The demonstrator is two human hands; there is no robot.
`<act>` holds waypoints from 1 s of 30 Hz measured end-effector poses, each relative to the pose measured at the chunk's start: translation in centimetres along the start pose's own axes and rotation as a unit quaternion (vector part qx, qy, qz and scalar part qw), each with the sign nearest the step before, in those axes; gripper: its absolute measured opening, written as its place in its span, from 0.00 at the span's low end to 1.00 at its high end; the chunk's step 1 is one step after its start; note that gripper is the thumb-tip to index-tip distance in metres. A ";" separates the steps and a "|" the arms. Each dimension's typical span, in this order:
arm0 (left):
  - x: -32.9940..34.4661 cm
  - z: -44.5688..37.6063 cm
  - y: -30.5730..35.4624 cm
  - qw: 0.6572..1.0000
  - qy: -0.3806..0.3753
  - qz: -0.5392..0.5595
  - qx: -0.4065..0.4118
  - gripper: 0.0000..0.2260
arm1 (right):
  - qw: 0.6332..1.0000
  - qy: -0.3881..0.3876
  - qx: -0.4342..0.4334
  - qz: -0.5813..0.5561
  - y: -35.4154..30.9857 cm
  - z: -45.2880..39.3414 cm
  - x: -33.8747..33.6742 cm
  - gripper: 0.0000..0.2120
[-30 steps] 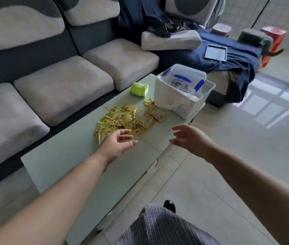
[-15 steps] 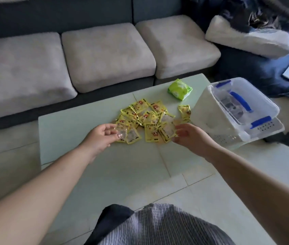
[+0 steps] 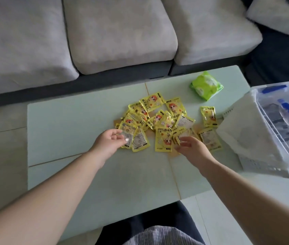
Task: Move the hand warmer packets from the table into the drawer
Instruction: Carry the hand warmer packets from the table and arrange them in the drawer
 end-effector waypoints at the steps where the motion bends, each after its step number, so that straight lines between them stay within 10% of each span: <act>1: 0.6 -1.6 -0.6 1.000 0.013 -0.004 -0.007 0.16 | 1.000 0.001 0.009 0.006 0.5 -1.7 0.9 0.22; 16: 4.3 -14.9 -8.5 0.938 0.230 -0.259 -0.024 0.30 | 0.987 0.091 0.048 0.123 7.4 -15.2 11.6 0.34; 30: 4.5 -16.5 -10.2 0.922 0.247 -0.297 -0.040 0.26 | 0.984 0.123 0.049 0.121 8.4 -16.9 12.7 0.38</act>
Point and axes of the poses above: each hand's wrist, its own z-axis away from the middle knuckle, its own x-axis out of the palm, y = z × x, the point moved 10 cm from there along -z, towards the middle knuckle, and after that the axes turned 11 degrees about y, right-handed, at the moved point
